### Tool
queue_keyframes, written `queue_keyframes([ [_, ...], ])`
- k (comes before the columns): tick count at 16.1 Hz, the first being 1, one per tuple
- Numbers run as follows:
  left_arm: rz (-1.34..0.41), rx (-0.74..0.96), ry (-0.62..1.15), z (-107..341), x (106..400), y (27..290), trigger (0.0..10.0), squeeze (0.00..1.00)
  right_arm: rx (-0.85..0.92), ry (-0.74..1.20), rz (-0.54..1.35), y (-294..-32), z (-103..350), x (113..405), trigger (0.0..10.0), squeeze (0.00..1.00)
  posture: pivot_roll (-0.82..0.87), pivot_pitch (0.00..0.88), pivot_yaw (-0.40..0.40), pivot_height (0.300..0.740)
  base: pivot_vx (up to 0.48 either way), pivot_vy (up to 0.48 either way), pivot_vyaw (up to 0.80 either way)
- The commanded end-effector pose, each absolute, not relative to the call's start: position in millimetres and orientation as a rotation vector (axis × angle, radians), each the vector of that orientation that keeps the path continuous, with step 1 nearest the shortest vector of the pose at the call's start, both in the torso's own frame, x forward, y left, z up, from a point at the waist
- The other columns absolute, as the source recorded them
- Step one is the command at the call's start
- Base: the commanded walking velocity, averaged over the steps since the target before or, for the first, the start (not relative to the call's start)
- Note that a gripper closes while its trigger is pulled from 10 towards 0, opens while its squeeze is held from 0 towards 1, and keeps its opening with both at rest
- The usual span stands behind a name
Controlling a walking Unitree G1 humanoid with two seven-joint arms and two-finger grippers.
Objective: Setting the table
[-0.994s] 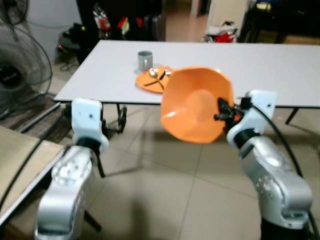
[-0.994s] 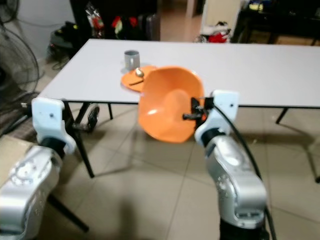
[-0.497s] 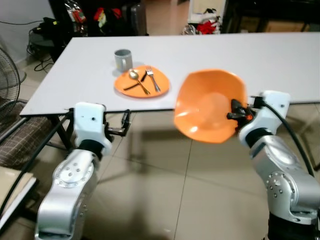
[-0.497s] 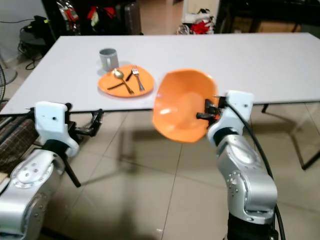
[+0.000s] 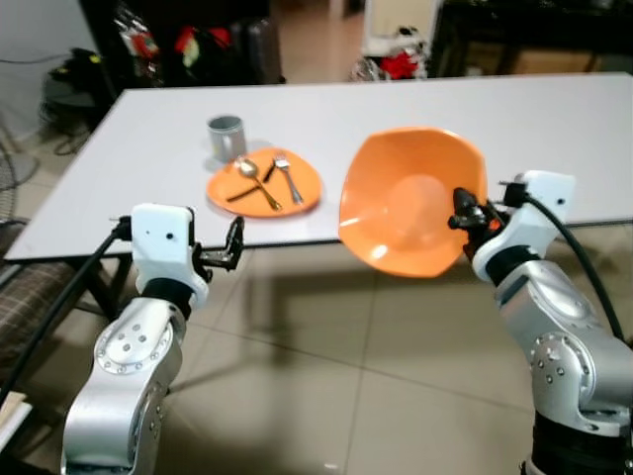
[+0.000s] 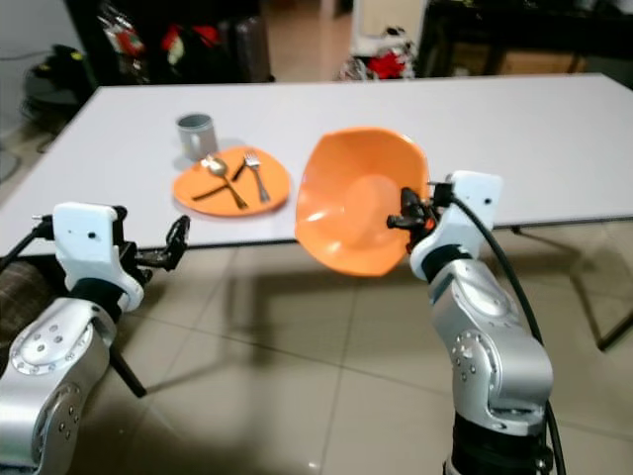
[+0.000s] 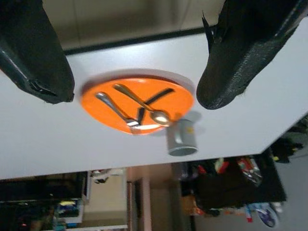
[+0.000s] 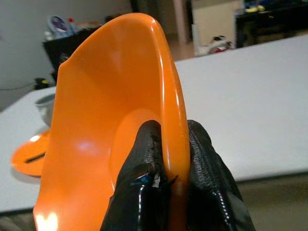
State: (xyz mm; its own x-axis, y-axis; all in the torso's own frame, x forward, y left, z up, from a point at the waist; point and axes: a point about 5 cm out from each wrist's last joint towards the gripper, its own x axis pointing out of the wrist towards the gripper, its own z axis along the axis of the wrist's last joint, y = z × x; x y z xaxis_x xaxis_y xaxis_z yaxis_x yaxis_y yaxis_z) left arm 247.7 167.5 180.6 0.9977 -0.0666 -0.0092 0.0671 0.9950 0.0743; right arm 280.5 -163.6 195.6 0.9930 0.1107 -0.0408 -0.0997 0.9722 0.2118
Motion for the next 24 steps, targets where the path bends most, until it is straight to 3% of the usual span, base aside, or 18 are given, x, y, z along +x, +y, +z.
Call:
queue_keyframes([
  [1, -0.045, 0.086, 0.007, 183.1, 246.8, 173.9, 10.0, 0.0, 0.229, 0.006, 0.176, -150.5, 205.4, 279.4, 10.0, 0.0, -0.07, 0.0, 0.008, 0.74, 0.349, 0.0, 0.0],
  [24, -0.056, 0.089, 0.017, 182.7, 245.3, 176.2, 10.0, 0.0, 0.26, 0.036, 0.203, -145.7, 197.6, 277.8, 10.0, 0.0, -0.06, 0.0, 0.007, 0.74, 0.389, 0.0, 0.0],
])
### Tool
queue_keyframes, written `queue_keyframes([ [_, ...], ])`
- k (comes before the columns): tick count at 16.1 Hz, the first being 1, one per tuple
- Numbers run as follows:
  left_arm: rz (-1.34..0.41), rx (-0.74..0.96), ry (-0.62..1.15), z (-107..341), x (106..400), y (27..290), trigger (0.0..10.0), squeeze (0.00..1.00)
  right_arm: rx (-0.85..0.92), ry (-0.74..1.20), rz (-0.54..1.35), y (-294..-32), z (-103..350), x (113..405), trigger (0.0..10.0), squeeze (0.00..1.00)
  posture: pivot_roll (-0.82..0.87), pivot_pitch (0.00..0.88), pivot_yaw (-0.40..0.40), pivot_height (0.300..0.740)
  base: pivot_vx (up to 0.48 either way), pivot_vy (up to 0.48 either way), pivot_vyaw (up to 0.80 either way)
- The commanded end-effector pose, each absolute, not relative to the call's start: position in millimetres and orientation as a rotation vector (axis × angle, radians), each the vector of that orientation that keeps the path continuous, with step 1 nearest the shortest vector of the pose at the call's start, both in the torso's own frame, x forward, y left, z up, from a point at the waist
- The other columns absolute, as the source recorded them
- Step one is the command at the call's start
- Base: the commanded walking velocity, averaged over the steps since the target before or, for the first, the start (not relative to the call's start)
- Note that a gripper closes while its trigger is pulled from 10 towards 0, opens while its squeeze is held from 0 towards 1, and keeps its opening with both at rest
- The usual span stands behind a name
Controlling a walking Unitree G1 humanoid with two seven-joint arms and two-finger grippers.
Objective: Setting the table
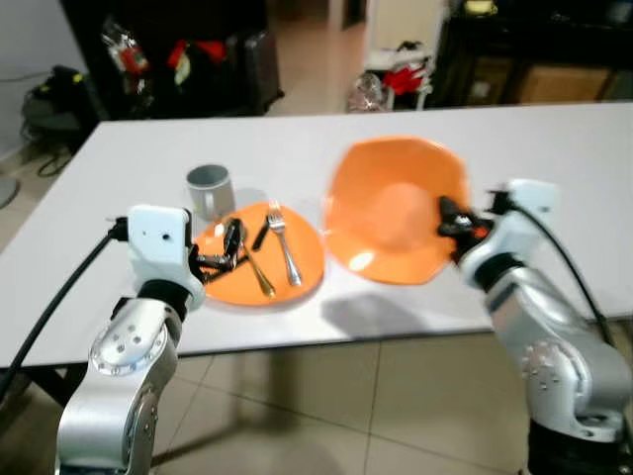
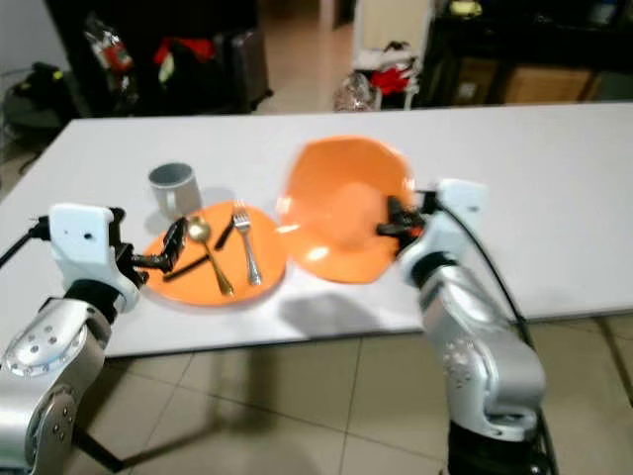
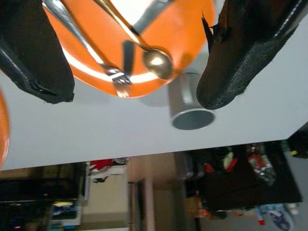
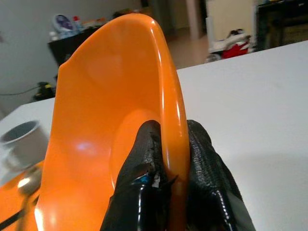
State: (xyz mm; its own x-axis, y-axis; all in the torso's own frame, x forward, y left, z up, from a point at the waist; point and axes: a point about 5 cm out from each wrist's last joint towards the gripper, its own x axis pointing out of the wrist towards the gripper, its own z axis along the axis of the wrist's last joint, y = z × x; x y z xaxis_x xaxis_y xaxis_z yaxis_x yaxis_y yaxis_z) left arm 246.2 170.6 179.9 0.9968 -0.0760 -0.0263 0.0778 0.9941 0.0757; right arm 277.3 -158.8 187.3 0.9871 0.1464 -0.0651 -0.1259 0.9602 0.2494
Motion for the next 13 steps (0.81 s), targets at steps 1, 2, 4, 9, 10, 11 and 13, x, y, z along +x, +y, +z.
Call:
queue_keyframes([
  [1, -0.057, 0.09, 0.016, 182.8, 245.1, 176.3, 10.0, 0.0, 0.254, 0.035, 0.207, -145.8, 197.7, 278.0, 10.0, 0.0, -0.06, 0.0, 0.005, 0.74, 0.394, 0.0, 0.0],
  [2, -0.057, 0.09, 0.015, 182.6, 245.1, 176.5, 10.0, 0.0, 0.251, 0.034, 0.21, -145.5, 197.6, 278.4, 10.0, 0.0, -0.06, 0.0, 0.004, 0.74, 0.398, 0.0, 0.0],
  [4, -0.058, 0.091, 0.014, 182.8, 244.8, 176.5, 10.0, 0.0, 0.248, 0.033, 0.212, -145.5, 197.6, 278.8, 10.0, 0.0, -0.06, 0.0, 0.003, 0.74, 0.394, 0.0, 0.0],
  [9, -0.051, 0.1, 0.007, 182.9, 243.8, 178.0, 10.0, 0.0, 0.234, 0.032, 0.24, -142.1, 196.8, 281.3, 10.0, 0.0, -0.05, 0.0, -0.011, 0.74, 0.393, 0.0, 0.0],
  [10, -0.049, 0.101, 0.006, 182.9, 243.3, 178.5, 10.0, 0.0, 0.231, 0.032, 0.25, -140.5, 196.9, 282.3, 10.0, 0.0, -0.04, 0.0, -0.014, 0.74, 0.394, 0.0, 0.0],
  [11, -0.047, 0.101, 0.006, 183.0, 242.9, 178.7, 10.0, 0.0, 0.223, 0.033, 0.258, -139.6, 197.0, 282.9, 10.0, 0.0, -0.04, 0.0, -0.016, 0.74, 0.394, 0.0, 0.0],
  [13, -0.042, 0.102, 0.004, 183.1, 242.2, 179.4, 10.0, 0.0, 0.191, 0.036, 0.276, -136.9, 197.1, 284.8, 10.0, 0.0, -0.04, 0.0, -0.02, 0.74, 0.394, 0.0, 0.0],
])
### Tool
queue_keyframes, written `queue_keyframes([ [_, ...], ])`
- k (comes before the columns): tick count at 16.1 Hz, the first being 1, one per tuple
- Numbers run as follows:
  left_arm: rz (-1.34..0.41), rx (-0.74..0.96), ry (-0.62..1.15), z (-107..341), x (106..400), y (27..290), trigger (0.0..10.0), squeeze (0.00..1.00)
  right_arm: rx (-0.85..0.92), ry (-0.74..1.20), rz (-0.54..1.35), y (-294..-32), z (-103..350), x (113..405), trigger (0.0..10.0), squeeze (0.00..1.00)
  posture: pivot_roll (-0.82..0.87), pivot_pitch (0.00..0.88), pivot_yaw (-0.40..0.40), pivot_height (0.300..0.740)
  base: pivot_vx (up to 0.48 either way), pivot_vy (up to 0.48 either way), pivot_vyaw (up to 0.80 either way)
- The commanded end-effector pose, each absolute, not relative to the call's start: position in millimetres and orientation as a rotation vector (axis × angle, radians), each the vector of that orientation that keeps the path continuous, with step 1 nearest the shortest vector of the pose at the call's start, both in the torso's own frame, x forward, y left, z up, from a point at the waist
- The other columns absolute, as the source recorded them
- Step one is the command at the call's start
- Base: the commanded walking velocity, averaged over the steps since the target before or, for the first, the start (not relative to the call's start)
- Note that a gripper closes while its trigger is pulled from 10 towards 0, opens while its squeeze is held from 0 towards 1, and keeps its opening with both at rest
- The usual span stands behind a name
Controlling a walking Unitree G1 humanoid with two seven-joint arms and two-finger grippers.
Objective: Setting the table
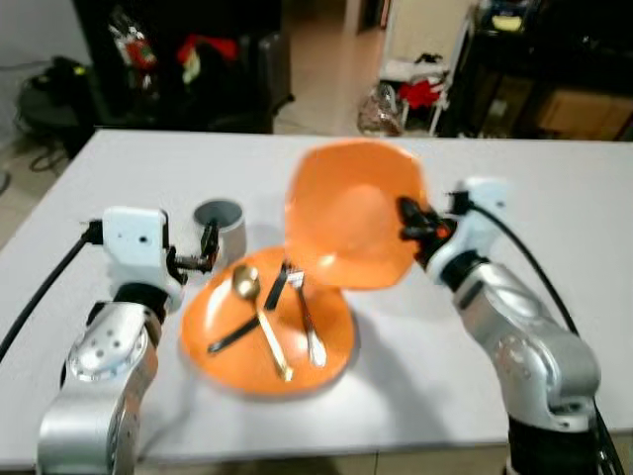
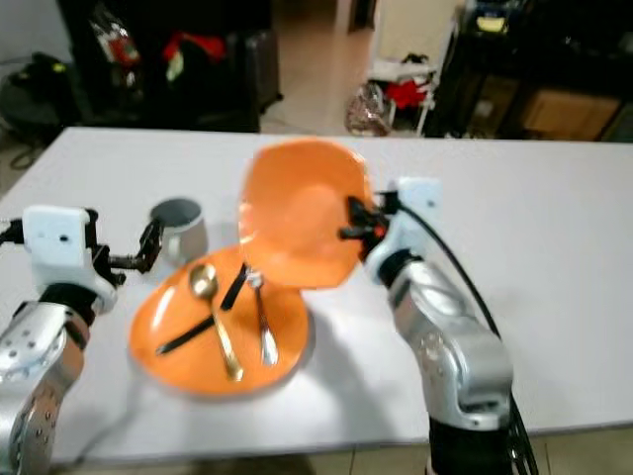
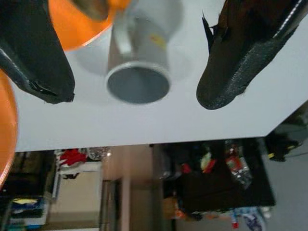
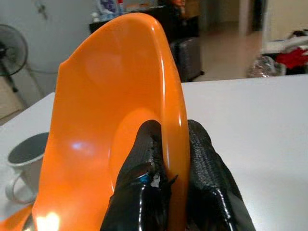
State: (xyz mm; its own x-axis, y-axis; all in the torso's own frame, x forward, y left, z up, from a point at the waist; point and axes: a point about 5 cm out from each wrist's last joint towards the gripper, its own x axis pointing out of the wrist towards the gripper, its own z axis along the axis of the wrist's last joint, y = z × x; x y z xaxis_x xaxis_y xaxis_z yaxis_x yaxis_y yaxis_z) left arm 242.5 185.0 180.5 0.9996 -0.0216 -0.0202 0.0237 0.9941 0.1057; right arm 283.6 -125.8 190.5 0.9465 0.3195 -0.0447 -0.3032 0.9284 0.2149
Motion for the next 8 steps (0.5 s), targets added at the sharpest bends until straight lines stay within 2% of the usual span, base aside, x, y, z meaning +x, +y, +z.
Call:
queue_keyframes([
  [1, -0.039, 0.102, 0.004, 183, 242, 180, 10.0, 0.0, 0.181, 0.041, 0.286, -135, 197, 286, 10.0, 0.0, -0.04, 0.0, -0.022, 0.74, 0.39, 0.0, 0.0],
  [3, -0.034, 0.105, 0.003, 184, 241, 181, 10.0, 0.0, 0.178, 0.042, 0.298, -133, 197, 287, 10.0, 0.0, -0.03, 0.0, -0.024, 0.74, 0.382, 0.0, 0.59],
  [4, -0.028, 0.117, -0.002, 184, 240, 183, 10.0, 0.0, 0.257, 0.046, 0.281, -136, 198, 291, 10.0, 0.0, -0.03, 0.0, -0.023, 0.74, 0.0, 0.0, 0.0],
  [8, -0.057, 0.163, 0.007, 186, 242, 185, 10.0, 0.0, 0.275, 0.072, 0.248, -146, 198, 304, 10.0, 0.0, -0.03, 0.0, -0.012, 0.74, 0.0, 0.0, 0.0],
])
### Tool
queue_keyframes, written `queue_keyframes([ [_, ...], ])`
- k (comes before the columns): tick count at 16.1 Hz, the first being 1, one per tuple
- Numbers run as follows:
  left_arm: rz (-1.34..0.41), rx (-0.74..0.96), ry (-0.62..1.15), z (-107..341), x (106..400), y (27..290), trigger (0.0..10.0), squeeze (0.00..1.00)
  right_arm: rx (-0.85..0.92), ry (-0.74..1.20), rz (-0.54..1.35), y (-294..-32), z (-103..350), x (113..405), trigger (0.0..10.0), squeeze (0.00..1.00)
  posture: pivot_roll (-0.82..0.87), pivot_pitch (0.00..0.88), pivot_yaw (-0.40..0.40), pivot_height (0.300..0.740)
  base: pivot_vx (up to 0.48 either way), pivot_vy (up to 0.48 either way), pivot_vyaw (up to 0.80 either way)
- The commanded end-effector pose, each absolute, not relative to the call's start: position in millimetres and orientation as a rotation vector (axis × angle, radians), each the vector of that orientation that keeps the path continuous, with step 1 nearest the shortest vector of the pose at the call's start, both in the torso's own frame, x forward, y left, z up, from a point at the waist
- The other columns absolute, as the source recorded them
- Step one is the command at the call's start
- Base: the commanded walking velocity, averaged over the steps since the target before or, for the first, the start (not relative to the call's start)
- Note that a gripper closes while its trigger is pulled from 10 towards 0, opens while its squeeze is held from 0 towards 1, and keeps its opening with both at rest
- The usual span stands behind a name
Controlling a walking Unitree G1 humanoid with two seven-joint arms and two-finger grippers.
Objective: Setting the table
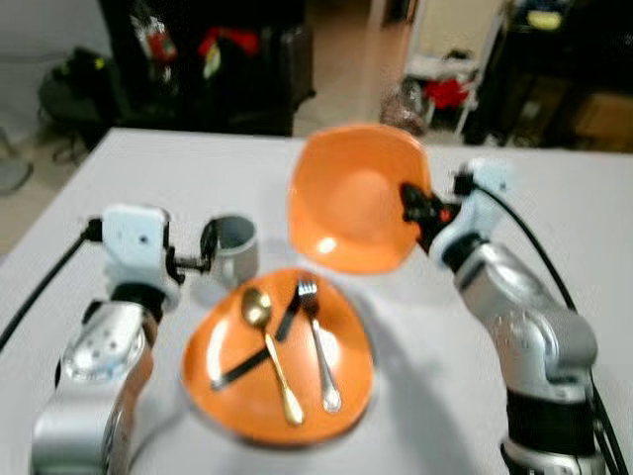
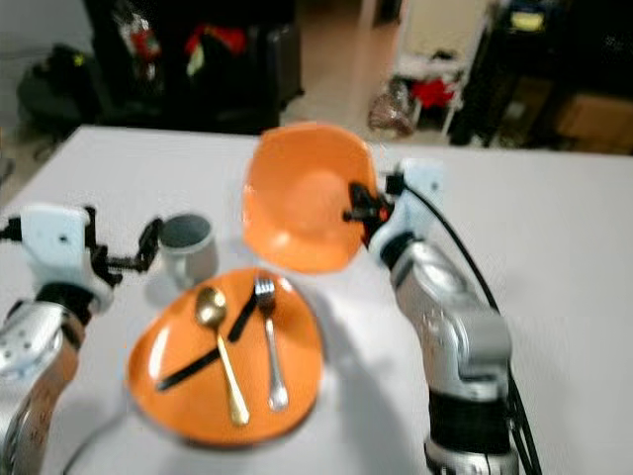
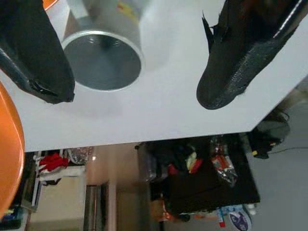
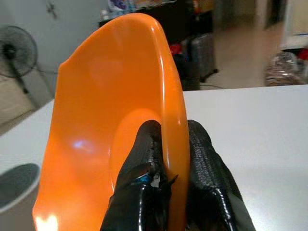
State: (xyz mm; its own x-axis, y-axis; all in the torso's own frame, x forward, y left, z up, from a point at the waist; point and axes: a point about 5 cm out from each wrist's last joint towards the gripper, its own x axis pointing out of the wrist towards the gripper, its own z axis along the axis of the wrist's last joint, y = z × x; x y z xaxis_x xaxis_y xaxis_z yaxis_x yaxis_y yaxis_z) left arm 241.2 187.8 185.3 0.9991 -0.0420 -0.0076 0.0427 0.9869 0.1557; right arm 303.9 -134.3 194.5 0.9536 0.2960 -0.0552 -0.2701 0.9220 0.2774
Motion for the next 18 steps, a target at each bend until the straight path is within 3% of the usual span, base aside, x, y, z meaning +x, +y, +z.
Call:
queue_keyframes([
  [1, -0.074, 0.17, 0.001, 189, 244, 185, 10.0, 0.0, 0.307, 0.104, 0.225, -150, 195, 309, 10.0, 0.0, -0.04, 0.0, -0.009, 0.74, 0.0, 0.0, 0.0],
  [5, -0.201, 0.203, 0.002, 195, 249, 186, 10.0, 0.0, 0.48, 0.311, 0.232, -143, 178, 345, 10.0, 0.0, -0.04, 0.0, 0.003, 0.74, 0.0, 0.0, 0.0],
  [10, -0.371, 0.276, 0.078, 192, 244, 192, 10.0, 0.0, 0.62, 0.391, 0.167, -128, 168, 383, 10.0, 0.0, -0.04, 0.0, -0.001, 0.74, 0.0, 0.0, 0.0],
  [13, -0.474, 0.286, 0.12, 189, 235, 191, 10.0, 0.0, 0.769, 0.44, 0.162, -113, 160, 394, 10.0, 0.0, -0.04, 0.0, 0.003, 0.74, 0.0, 0.0, 0.0],
  [18, -0.542, 0.276, 0.168, 185, 227, 189, 10.0, 0.0, 0.791, 0.475, 0.154, -92, 152, 397, 10.0, 0.0, -0.03, 0.0, 0.0, 0.74, 0.0, 0.0, 0.0],
])
